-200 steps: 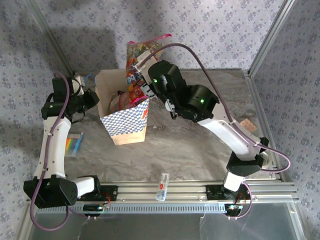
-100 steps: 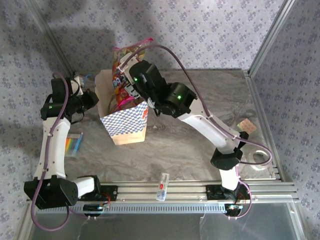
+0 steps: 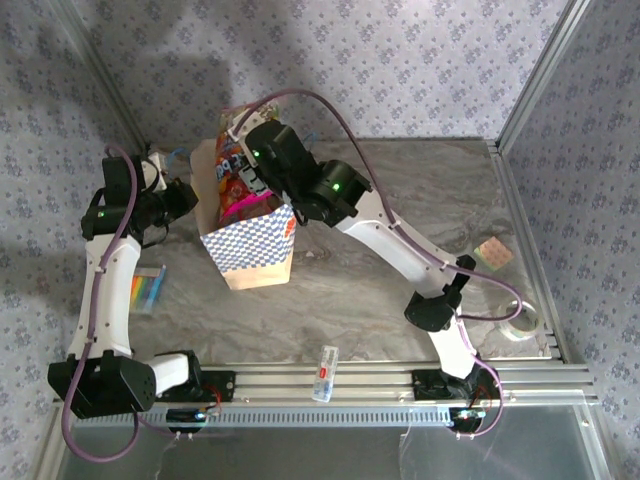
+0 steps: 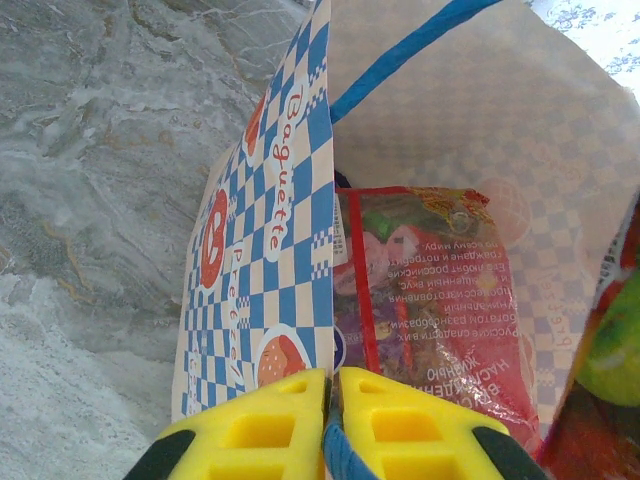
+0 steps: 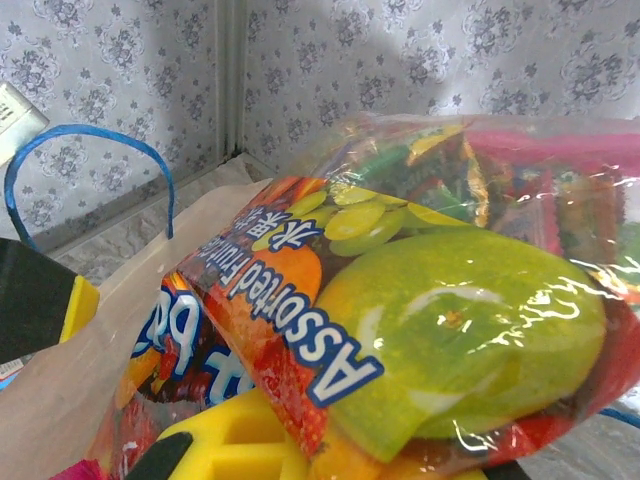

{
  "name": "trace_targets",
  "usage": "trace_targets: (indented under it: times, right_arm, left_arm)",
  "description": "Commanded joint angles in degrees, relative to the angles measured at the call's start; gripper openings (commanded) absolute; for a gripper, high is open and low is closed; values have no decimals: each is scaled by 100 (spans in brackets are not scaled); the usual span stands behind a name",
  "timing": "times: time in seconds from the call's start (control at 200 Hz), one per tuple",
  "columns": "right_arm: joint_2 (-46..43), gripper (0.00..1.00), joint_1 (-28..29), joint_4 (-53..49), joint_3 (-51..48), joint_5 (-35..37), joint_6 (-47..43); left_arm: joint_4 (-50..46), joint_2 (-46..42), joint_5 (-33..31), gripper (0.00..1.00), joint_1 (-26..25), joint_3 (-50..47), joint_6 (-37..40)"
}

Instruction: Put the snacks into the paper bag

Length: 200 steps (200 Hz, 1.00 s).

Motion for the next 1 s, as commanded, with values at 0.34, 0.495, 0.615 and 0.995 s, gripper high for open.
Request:
trace_targets:
  times: [0.34,0.495,0.615,0.995]
  right_arm:
    - [148,0,-222,902,471,-896,383]
    - [232,0,-230,902,475,-1026,390]
    - [272,0,-231,882,464,-1154,403]
    - [407,0,-290,827,437,-1446,548]
  left_arm:
    - [202,-57,212,11,63,-6,-41]
    - [200,-49,211,11,60,-10,-41]
    - [204,-40,216,11,75,3,-49]
    - [193,-31,242,11,72,14,-49]
